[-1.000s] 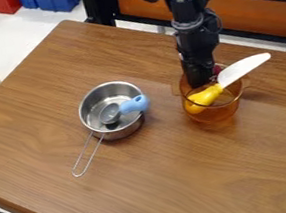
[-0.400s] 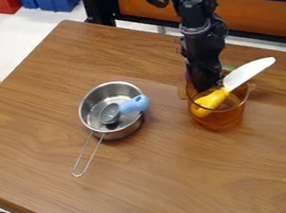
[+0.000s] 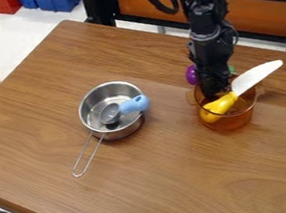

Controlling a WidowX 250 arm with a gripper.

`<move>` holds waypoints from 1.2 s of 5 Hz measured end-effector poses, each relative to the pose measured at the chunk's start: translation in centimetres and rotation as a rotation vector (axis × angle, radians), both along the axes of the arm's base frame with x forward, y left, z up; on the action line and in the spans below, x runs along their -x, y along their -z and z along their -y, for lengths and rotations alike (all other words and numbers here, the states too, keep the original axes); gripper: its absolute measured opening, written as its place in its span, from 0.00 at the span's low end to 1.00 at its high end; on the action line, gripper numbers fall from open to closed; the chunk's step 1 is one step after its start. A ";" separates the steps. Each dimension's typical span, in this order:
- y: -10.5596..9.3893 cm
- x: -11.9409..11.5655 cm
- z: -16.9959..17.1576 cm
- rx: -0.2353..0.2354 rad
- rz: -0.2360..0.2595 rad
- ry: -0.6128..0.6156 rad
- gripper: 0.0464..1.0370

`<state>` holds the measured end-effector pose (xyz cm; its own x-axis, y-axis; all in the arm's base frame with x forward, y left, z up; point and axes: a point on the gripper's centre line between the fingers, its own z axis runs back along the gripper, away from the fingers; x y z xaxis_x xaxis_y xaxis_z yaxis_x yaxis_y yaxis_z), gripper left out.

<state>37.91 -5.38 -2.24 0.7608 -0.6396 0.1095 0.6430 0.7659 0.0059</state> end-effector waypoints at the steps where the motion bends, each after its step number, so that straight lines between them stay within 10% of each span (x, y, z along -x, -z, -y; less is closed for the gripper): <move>1: 0.0 0.1 0.2 0.011 -0.008 -0.013 0.04; 3: -0.1 1.0 -1.0 0.038 -0.067 -0.038 0.41; 5: -4.1 0.6 -2.2 0.081 -0.022 -0.074 0.92; 6: -6.3 0.9 -2.8 0.092 0.033 -0.101 0.96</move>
